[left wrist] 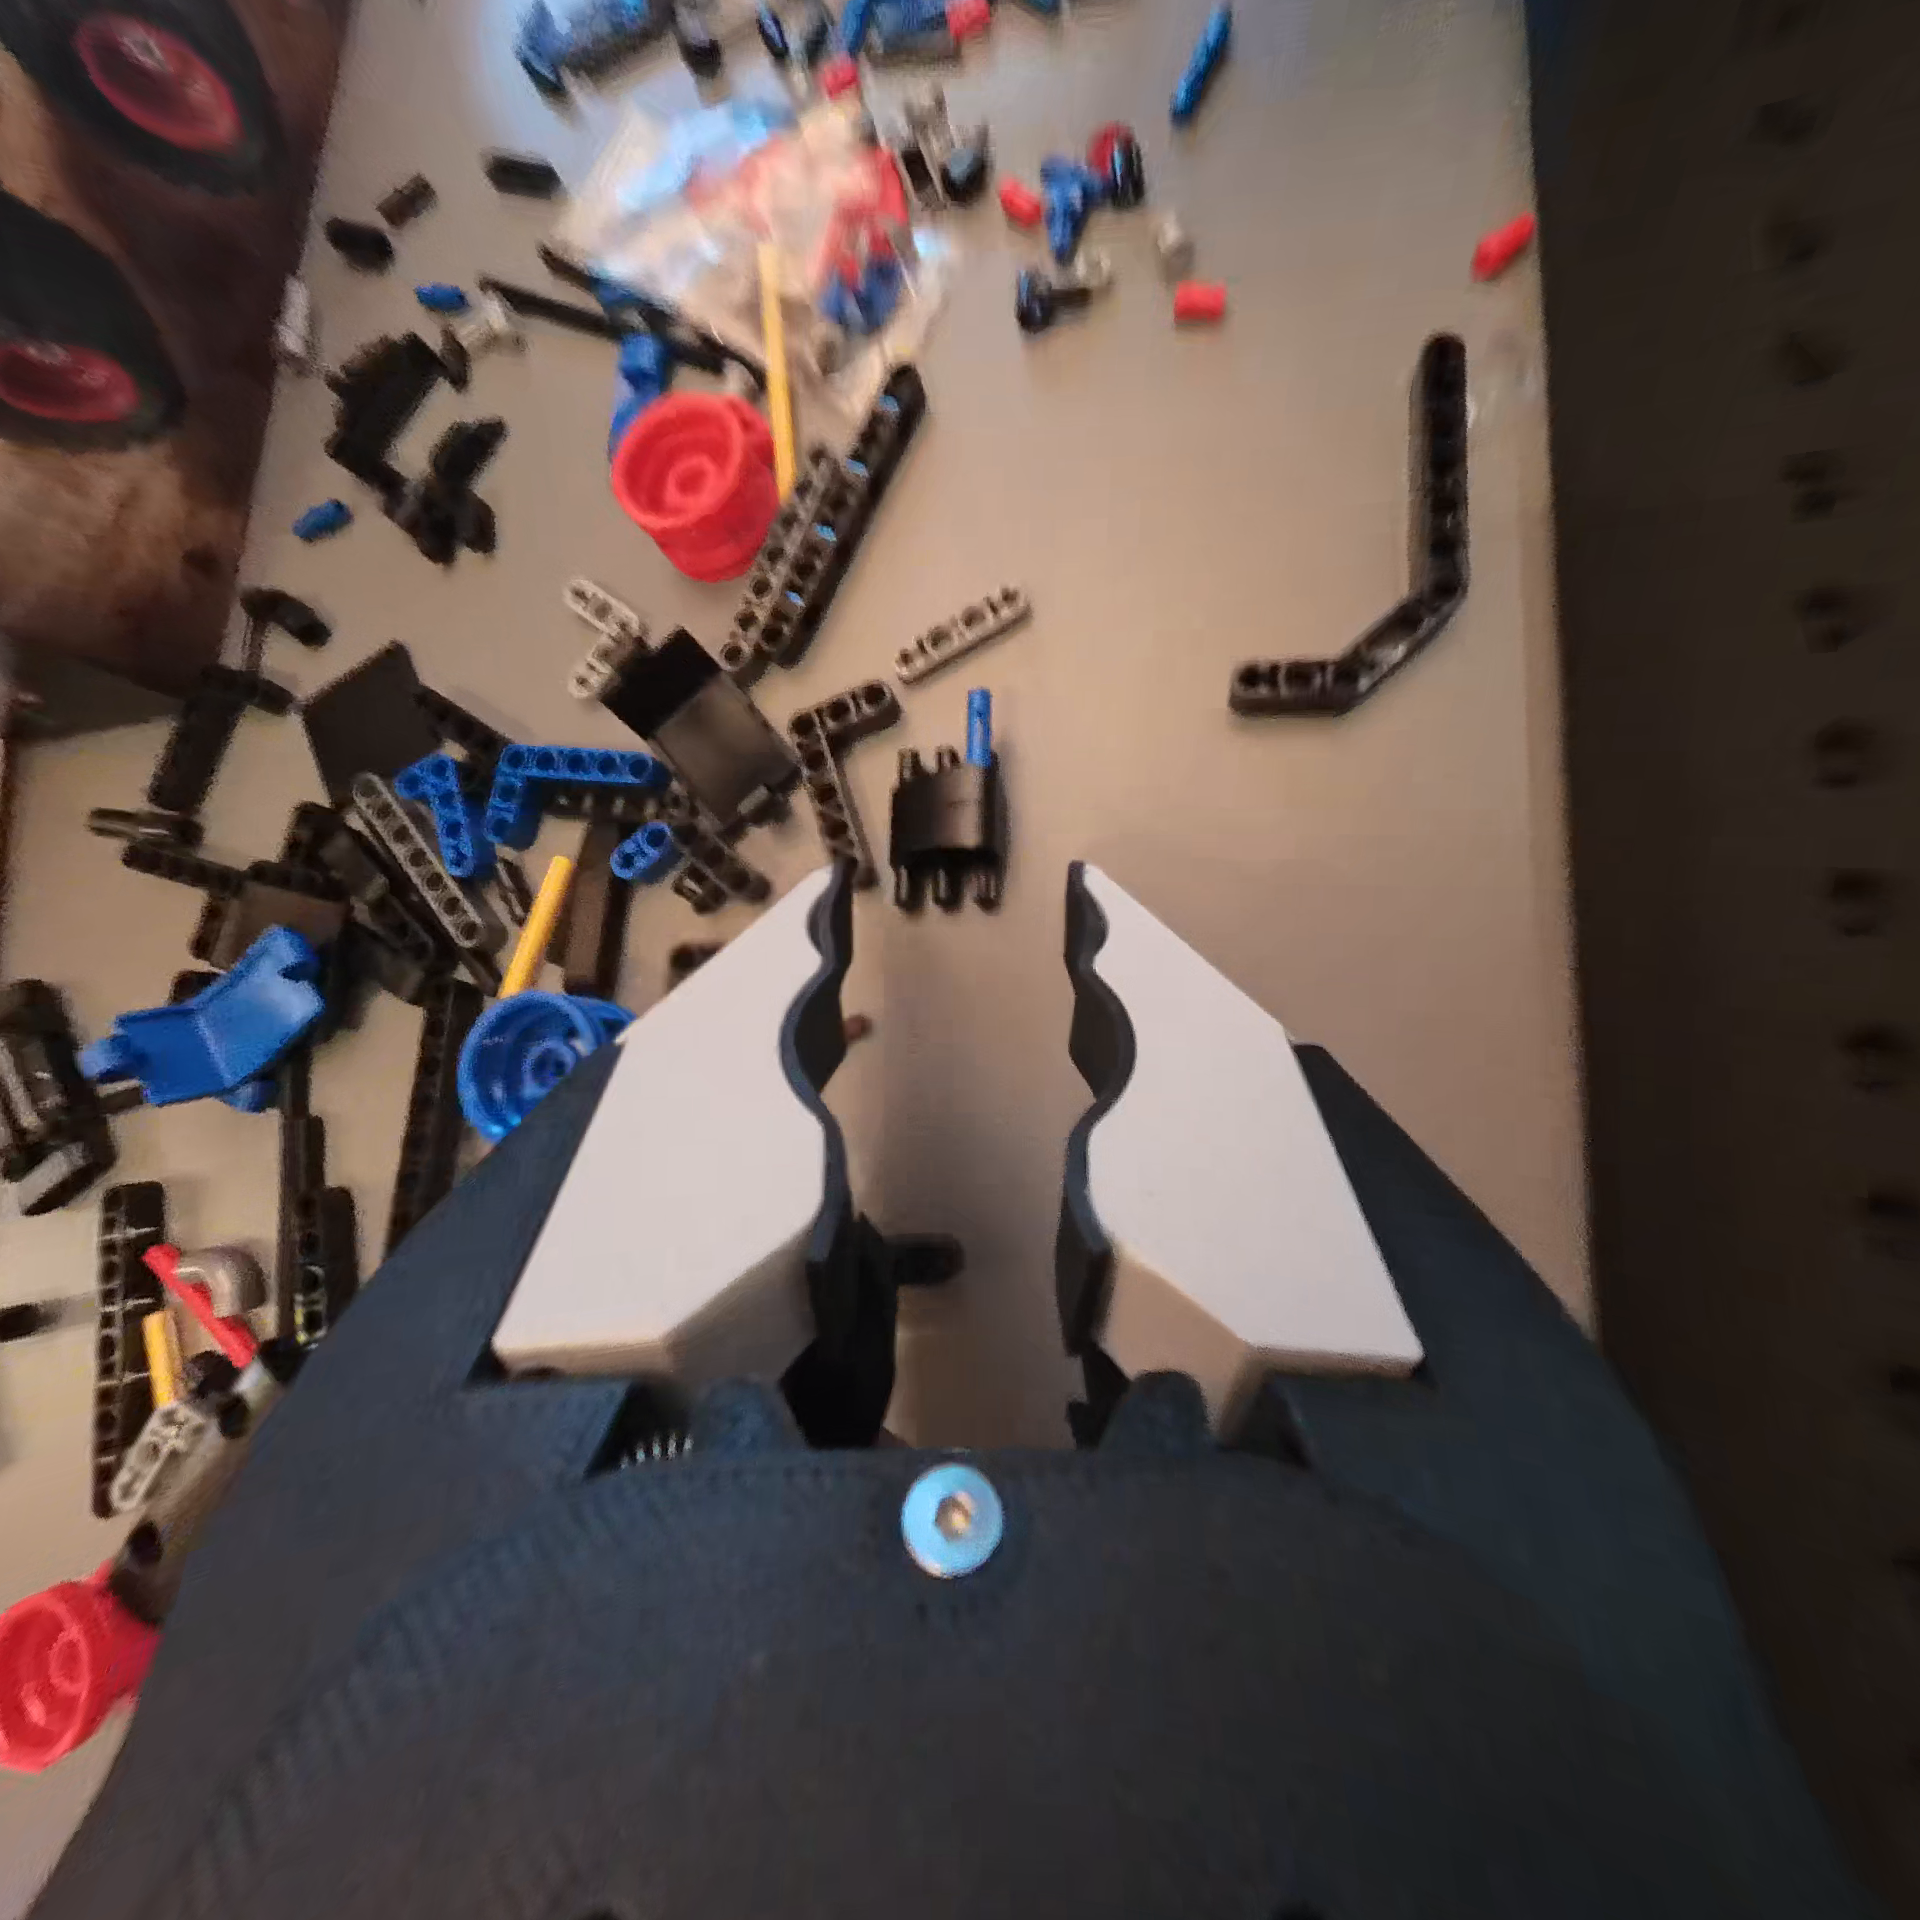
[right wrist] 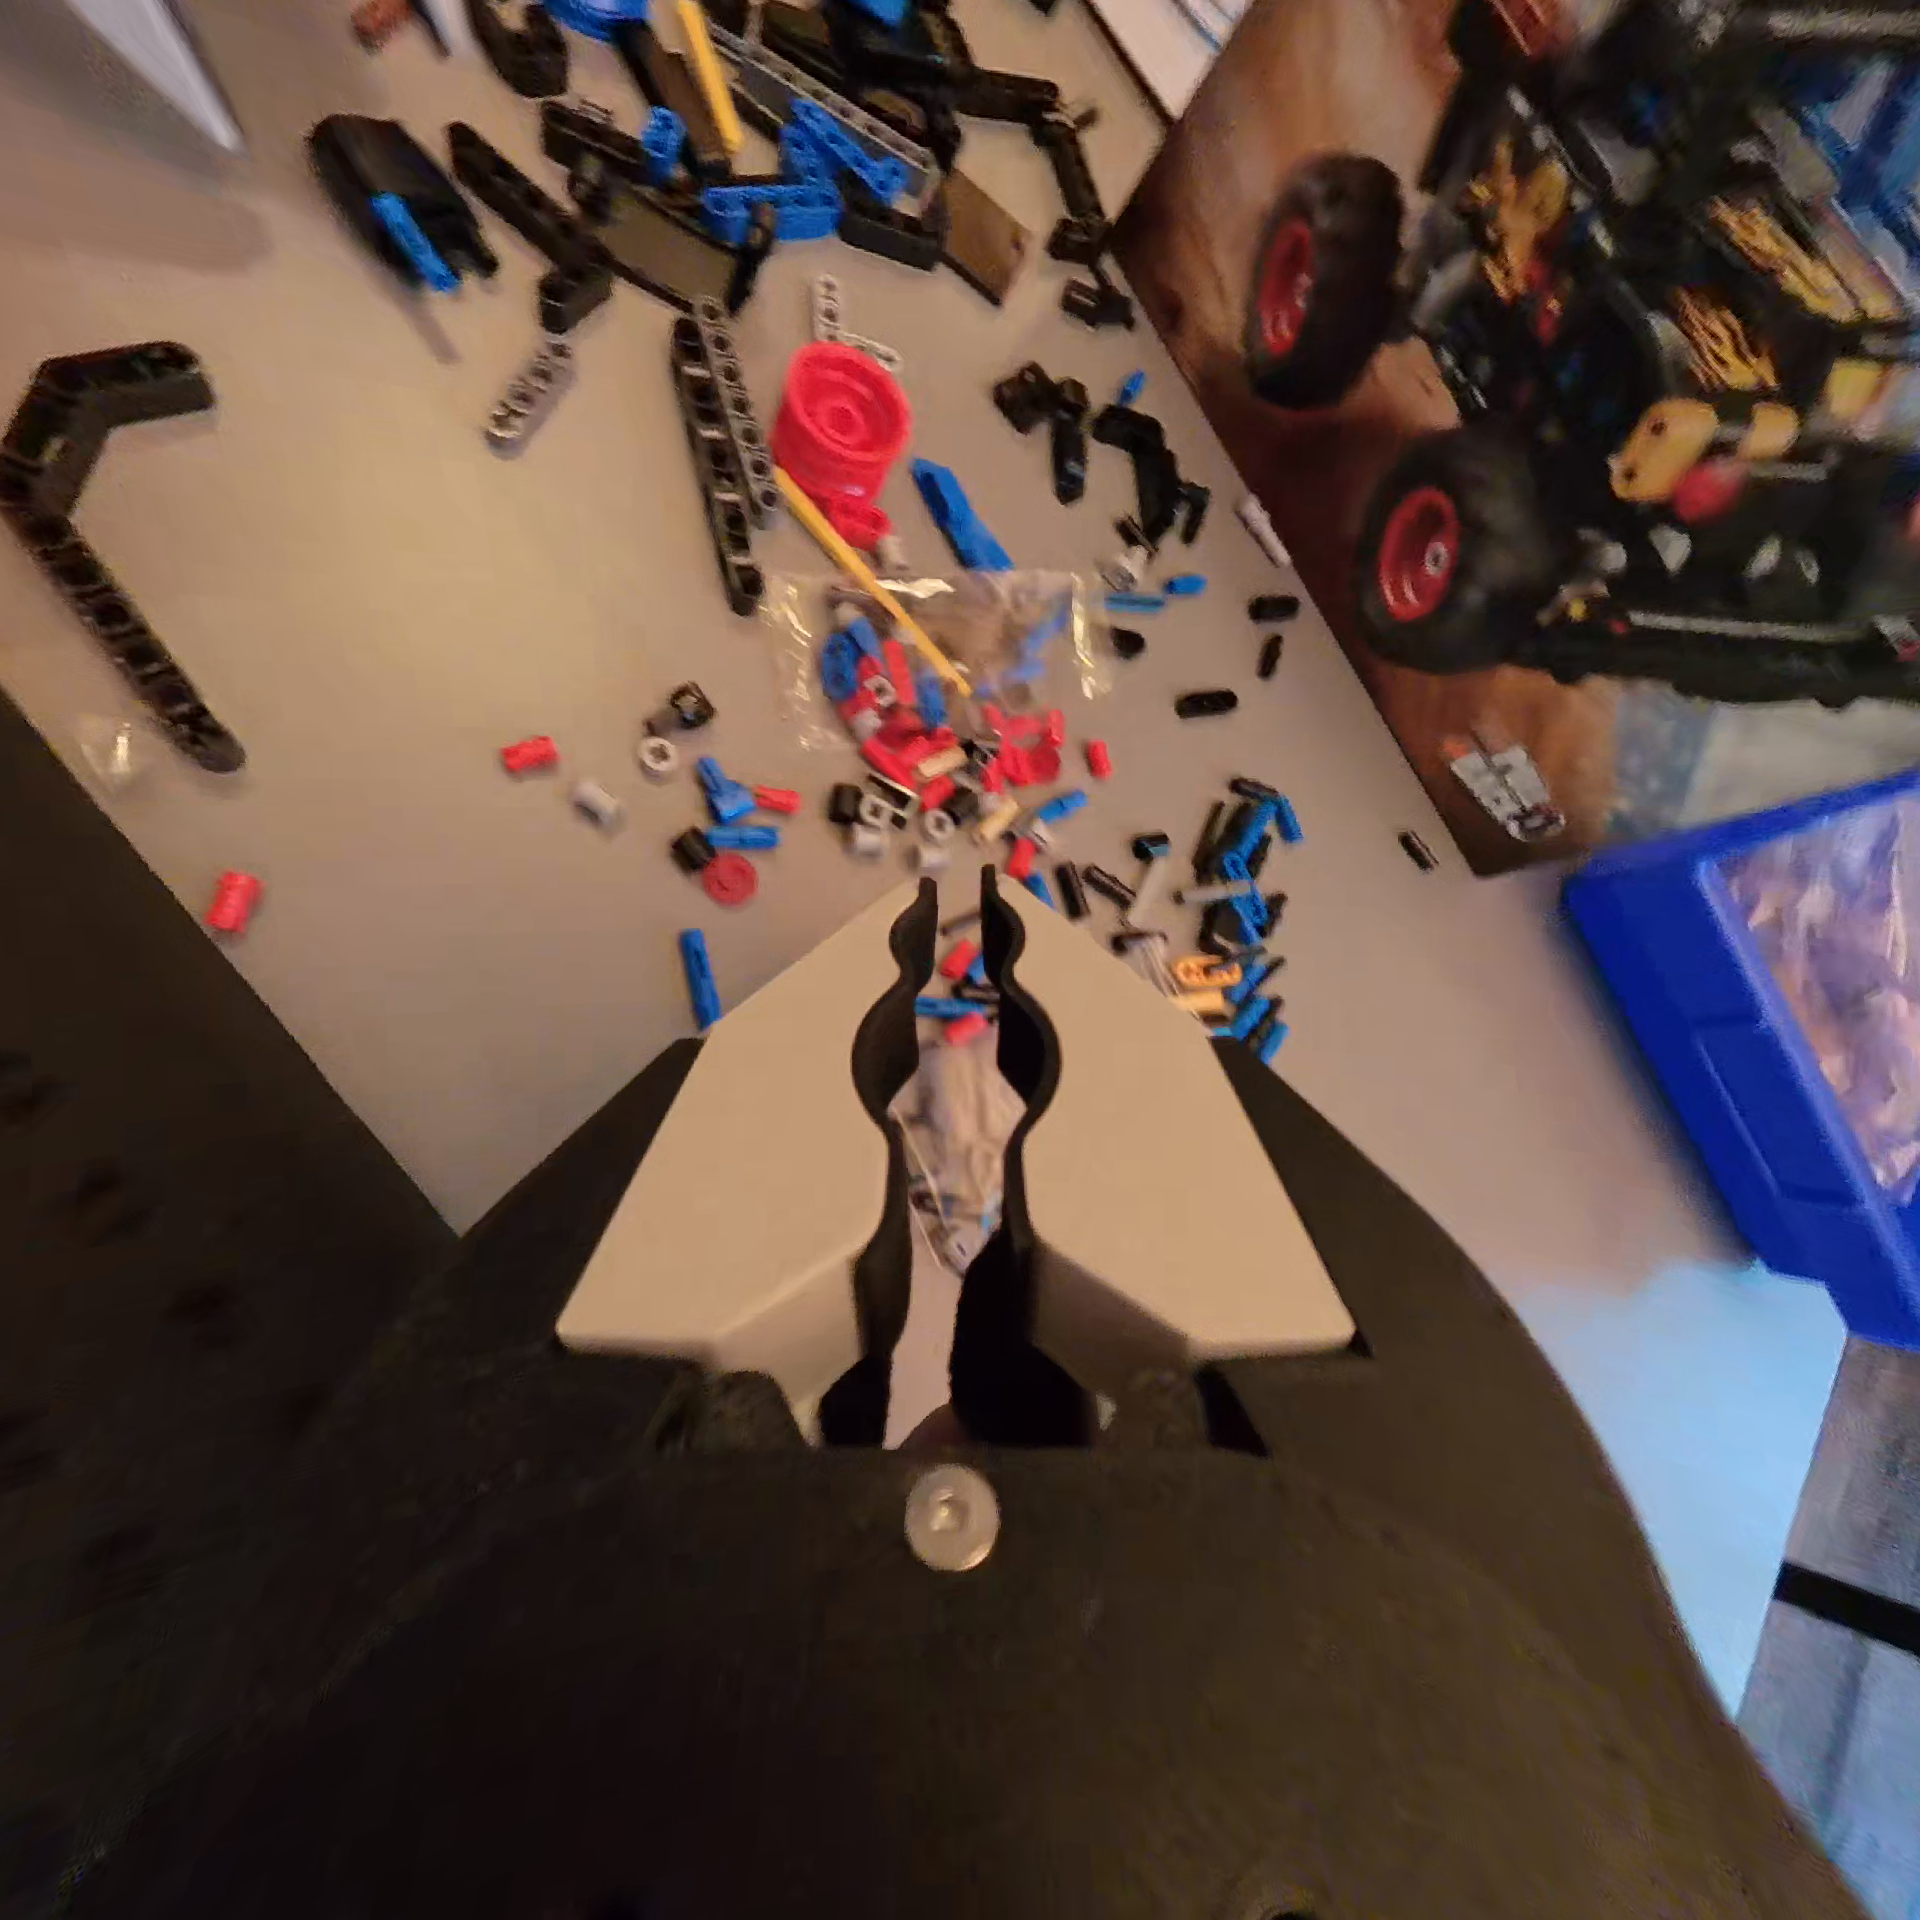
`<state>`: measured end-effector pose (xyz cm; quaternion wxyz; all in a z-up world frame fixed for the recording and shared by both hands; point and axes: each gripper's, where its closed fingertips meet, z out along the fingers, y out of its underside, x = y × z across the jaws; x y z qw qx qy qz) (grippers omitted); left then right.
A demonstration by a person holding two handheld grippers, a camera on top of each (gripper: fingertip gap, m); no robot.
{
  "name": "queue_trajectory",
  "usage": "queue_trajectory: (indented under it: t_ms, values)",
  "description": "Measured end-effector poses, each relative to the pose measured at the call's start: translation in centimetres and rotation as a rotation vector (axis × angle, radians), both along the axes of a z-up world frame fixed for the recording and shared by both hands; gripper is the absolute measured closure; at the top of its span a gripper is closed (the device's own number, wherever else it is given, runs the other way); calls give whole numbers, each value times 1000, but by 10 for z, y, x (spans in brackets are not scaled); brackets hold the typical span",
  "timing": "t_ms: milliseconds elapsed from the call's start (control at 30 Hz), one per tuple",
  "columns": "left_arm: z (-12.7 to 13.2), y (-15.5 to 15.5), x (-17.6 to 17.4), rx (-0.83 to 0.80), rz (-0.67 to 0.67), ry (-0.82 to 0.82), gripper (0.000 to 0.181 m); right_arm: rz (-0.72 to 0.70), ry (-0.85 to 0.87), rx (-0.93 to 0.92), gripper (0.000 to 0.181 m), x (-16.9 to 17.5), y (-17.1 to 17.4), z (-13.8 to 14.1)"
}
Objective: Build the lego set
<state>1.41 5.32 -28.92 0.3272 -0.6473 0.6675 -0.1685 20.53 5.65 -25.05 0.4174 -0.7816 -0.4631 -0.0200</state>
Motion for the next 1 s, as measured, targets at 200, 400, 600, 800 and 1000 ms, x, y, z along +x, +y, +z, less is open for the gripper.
queue_trajectory:
  t_ms: [200,400,600,800,1000]
  values:
    - [-4,-16,1,-41,-11,25,150,-28,-27,-108,176,10,5,-17]
    - [-3,-34,2,-95,-61,3,147,-122,-38,-193,178,14,18,-39]
    - [0,-29,0,-93,-58,-15,148,-213,-1,-246,178,23,24,-41]
    - [-1,-25,-1,-79,-52,-11,147,-196,24,-282,177,19,26,-45]
    - [5,-20,1,-61,-36,-42,146,-152,96,-291,179,12,27,-41]
